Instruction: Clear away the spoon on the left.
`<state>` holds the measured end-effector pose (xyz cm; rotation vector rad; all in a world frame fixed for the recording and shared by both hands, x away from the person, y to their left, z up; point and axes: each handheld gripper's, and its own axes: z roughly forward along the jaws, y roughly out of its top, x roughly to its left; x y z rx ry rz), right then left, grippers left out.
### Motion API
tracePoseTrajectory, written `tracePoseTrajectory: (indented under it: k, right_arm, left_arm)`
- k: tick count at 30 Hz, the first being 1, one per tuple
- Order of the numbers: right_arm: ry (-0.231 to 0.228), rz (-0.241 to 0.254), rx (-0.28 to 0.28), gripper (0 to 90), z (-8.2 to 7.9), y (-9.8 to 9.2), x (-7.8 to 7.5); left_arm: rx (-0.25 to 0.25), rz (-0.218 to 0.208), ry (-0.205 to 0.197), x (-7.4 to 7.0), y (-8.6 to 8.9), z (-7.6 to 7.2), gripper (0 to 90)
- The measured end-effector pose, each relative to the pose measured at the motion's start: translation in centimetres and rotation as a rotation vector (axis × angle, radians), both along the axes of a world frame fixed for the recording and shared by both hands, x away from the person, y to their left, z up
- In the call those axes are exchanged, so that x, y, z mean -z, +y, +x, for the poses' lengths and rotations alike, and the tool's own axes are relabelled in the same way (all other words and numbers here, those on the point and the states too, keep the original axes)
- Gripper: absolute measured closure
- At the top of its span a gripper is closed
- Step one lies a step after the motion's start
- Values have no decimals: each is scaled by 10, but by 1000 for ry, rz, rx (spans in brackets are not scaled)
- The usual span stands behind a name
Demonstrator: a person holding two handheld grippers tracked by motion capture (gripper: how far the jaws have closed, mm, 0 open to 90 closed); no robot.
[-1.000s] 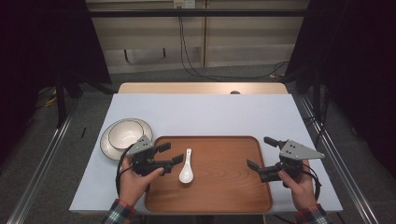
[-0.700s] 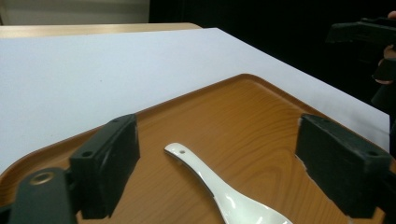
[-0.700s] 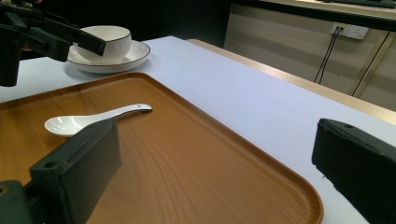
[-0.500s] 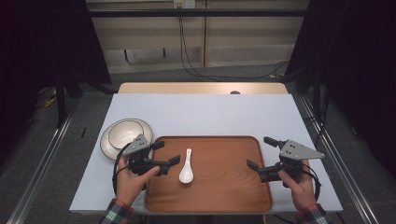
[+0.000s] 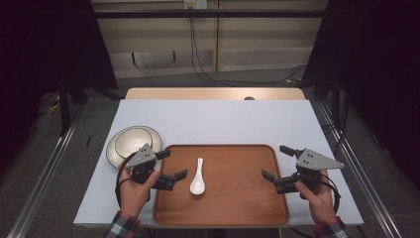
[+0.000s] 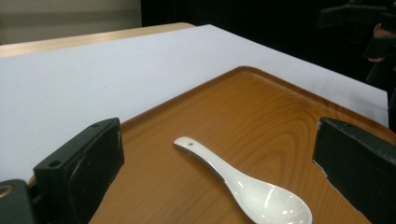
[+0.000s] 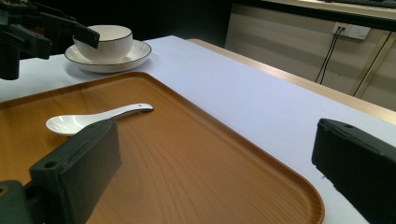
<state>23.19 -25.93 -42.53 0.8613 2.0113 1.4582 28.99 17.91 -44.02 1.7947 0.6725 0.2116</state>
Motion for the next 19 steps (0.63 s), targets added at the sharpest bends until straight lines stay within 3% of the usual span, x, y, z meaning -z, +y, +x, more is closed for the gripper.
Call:
tracePoseTrajectory:
  k: [13,14,17,19]
  right_arm:
    - [3,1,-4,6,0,0,1]
    - [1,-1,-4,6,0,0,1]
    - [6,-2,-4,6,0,1,1]
    - [7,-3,-1,6,0,1,2]
  left_arm:
    - [-16,-55,-21,-9,19,-2,18]
    - [-34,-40,-22,-10,19,-2,18]
    - [-13,-55,-21,-9,20,0,18]
    - [-35,-37,-21,-10,20,-1,19]
